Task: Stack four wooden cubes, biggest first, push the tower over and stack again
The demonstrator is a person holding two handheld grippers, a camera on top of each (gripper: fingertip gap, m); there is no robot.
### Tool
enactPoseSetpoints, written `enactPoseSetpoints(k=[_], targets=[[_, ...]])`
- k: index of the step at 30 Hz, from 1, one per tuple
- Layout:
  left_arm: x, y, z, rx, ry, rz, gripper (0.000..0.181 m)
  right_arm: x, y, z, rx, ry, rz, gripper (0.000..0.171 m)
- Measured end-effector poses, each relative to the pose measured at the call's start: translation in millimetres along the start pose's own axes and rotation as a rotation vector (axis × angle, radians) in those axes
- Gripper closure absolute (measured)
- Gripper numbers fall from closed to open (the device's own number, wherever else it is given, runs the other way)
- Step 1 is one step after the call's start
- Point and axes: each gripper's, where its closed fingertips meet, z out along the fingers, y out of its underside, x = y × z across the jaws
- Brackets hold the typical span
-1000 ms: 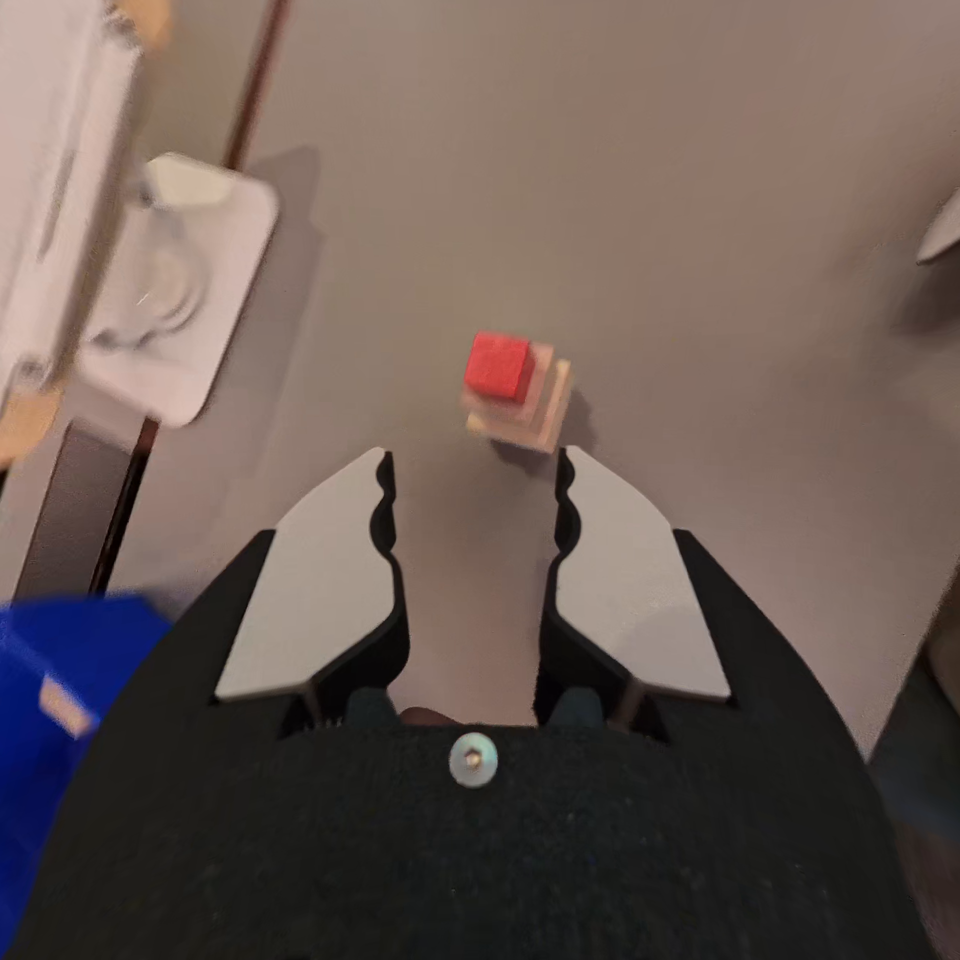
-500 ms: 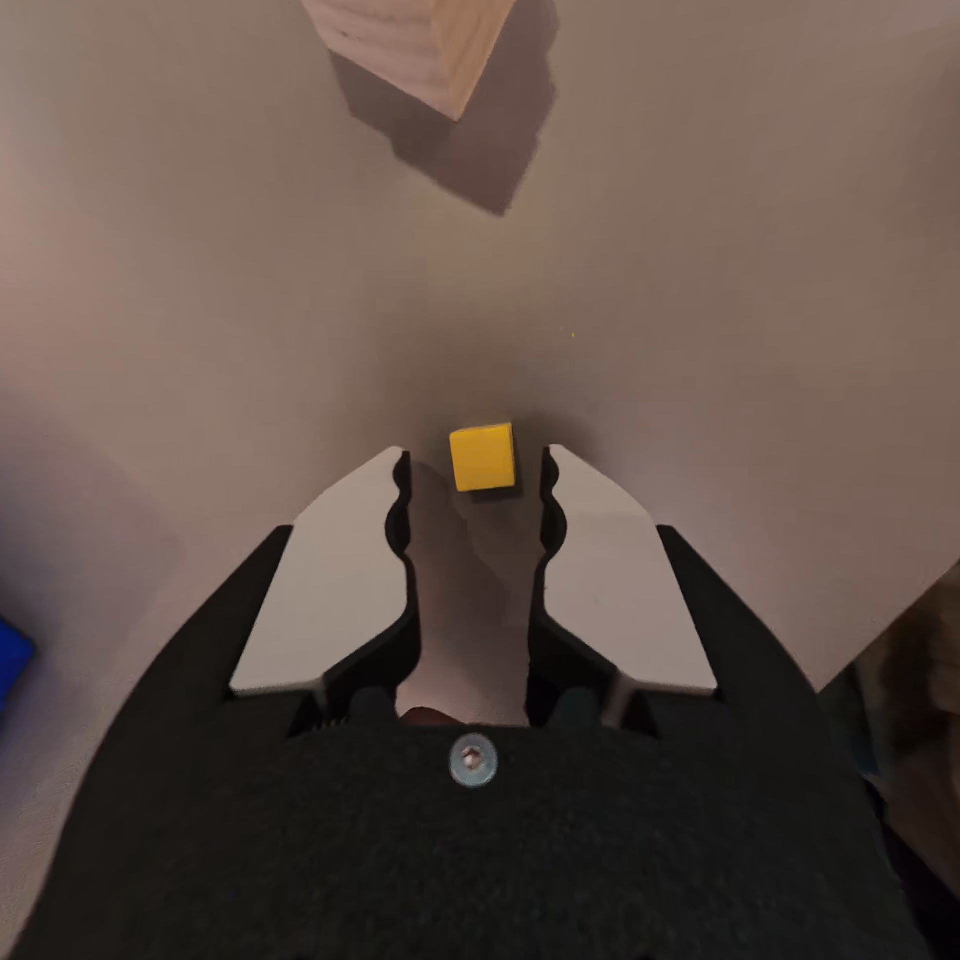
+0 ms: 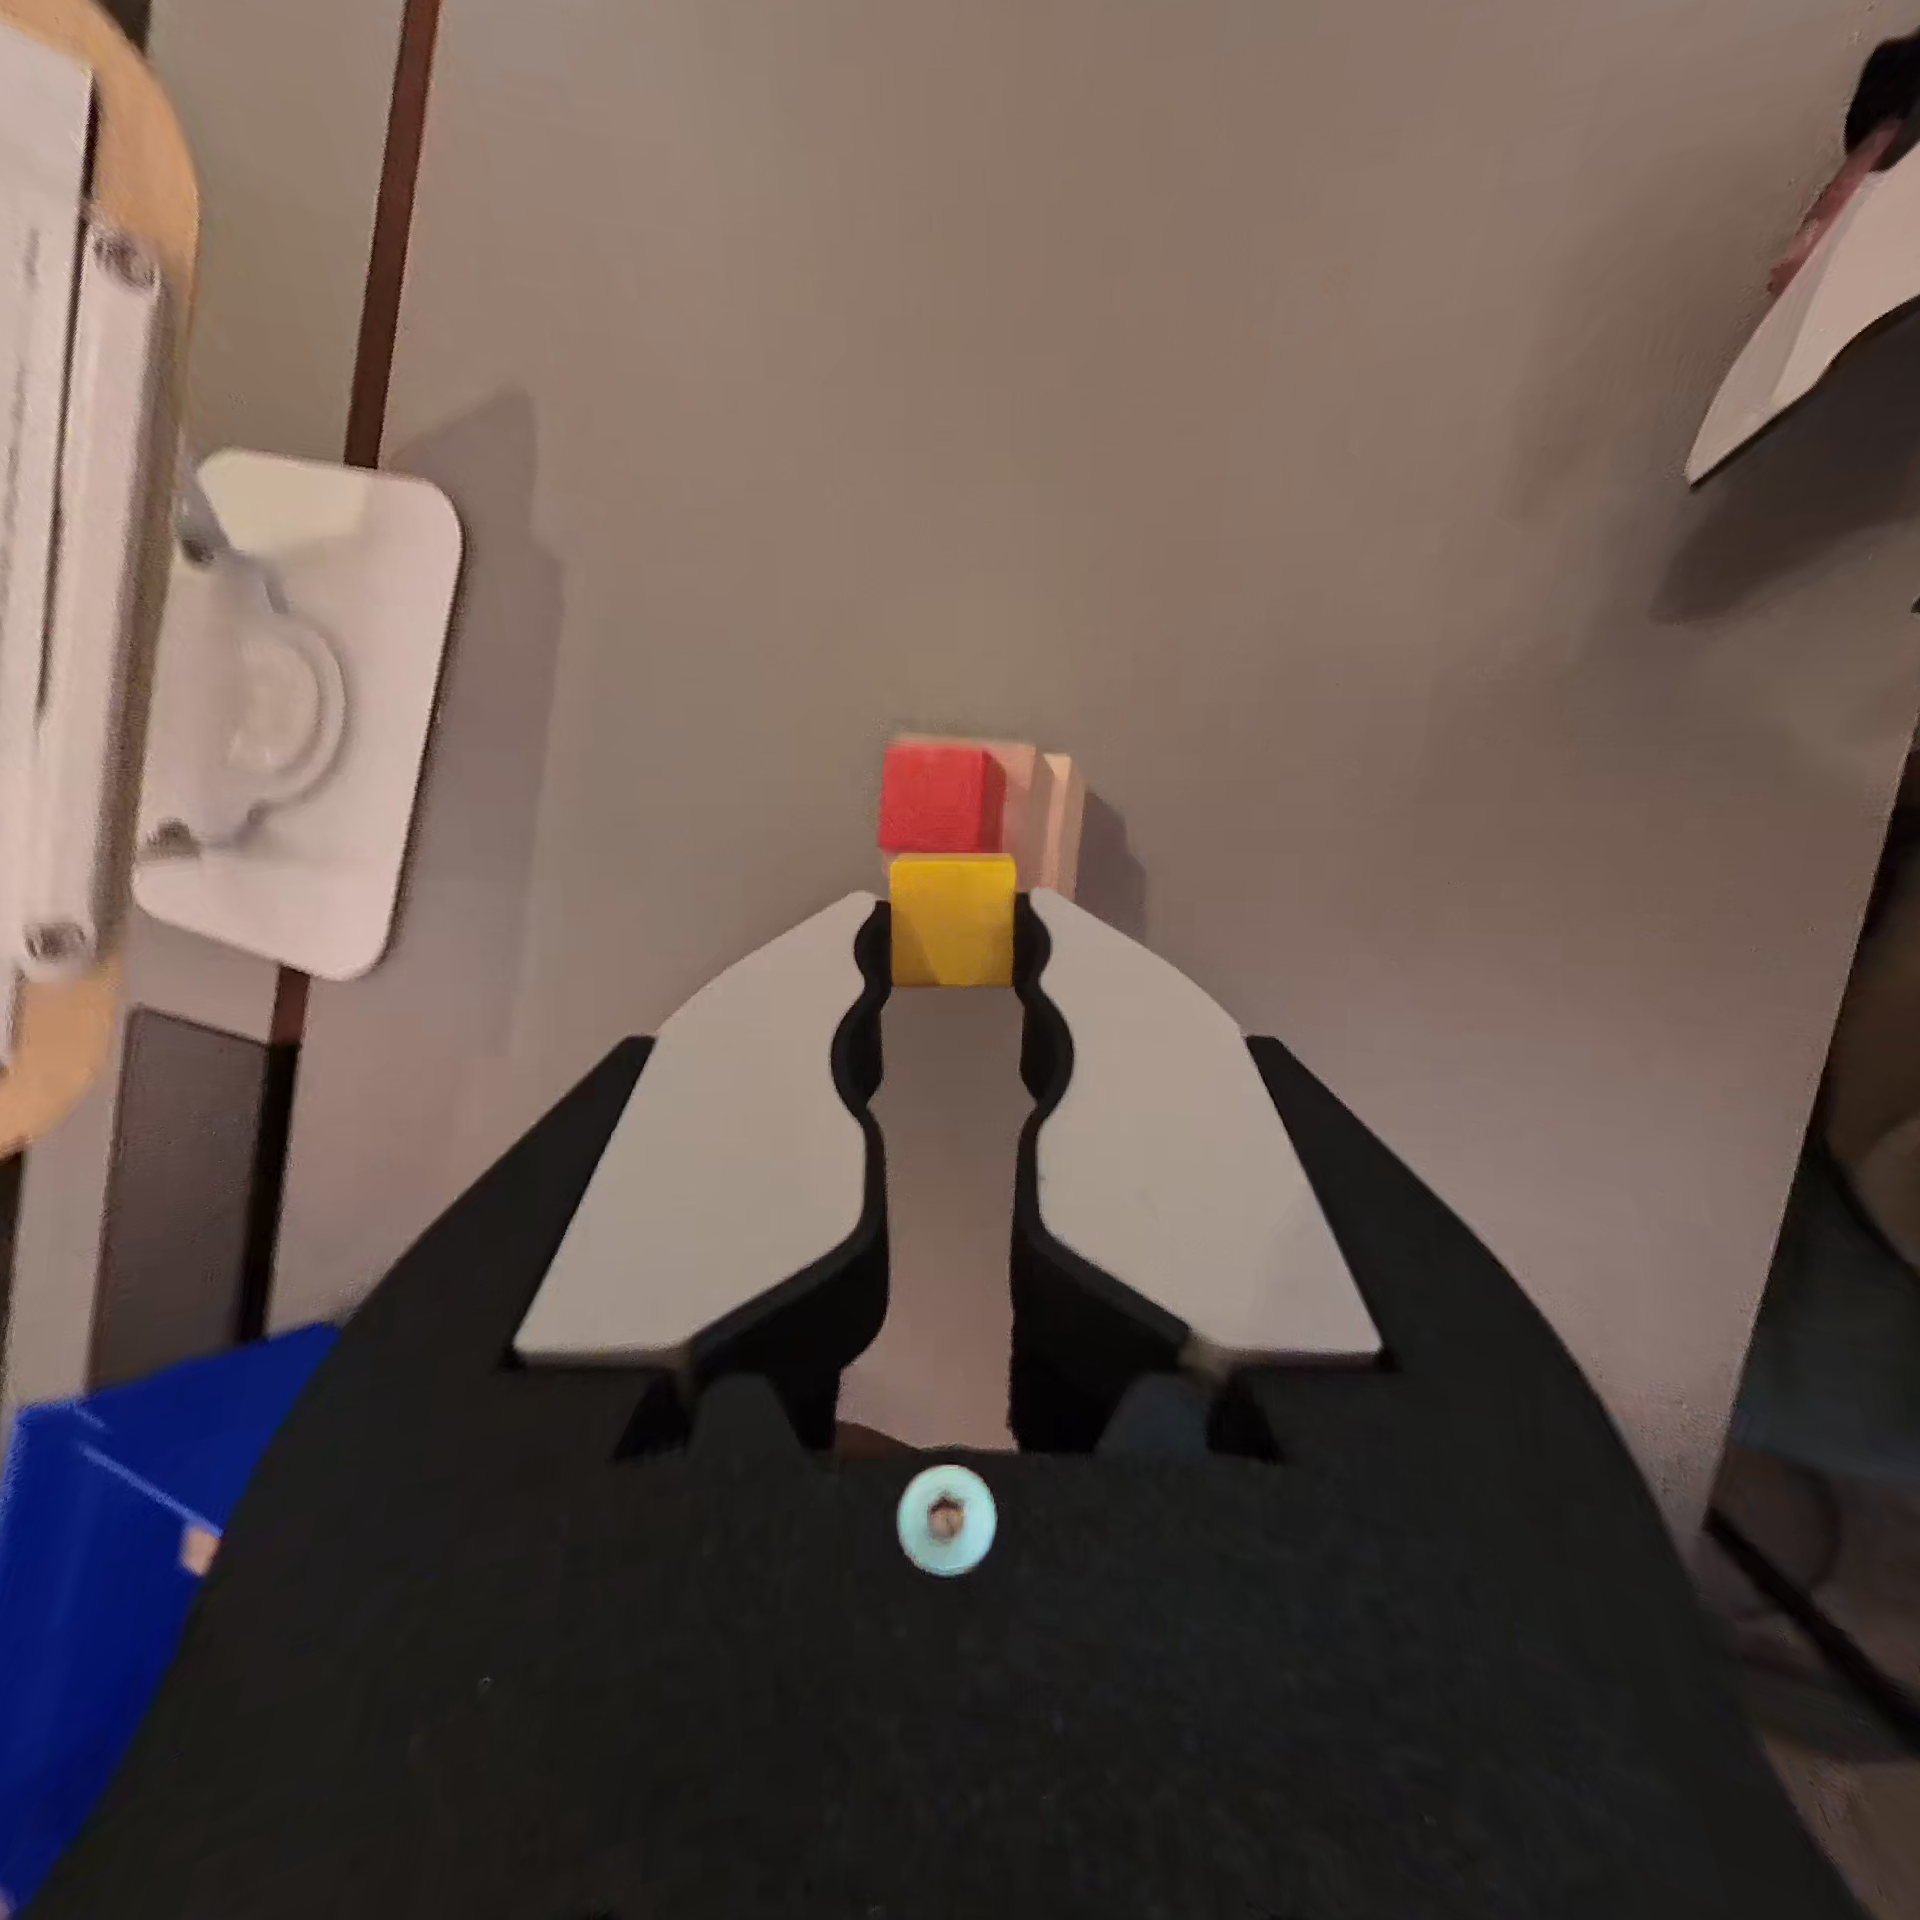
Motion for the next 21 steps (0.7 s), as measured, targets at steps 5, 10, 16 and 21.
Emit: enactPoseSetpoints(k=[5,10,16,21], targets=[[-12,-14,26,-0.101,0.105,0.056,0.159,-1,1,0,-0.004,0.0,0.0,0.117],[-12,-5,45,-0.153,0.165,0.043,0.159,1,2,-2,-0.006,0.007,-0.001,0.117],[-9,-1,52,-0.141,0.197,0.02,0.159,2,2,-4,-0.007,0.01,0.003,0.118],[-10,2,51,-0.149,0.185,0.018,0.159,1,4,-2,-0.014,0.003,0.005,0.118]])
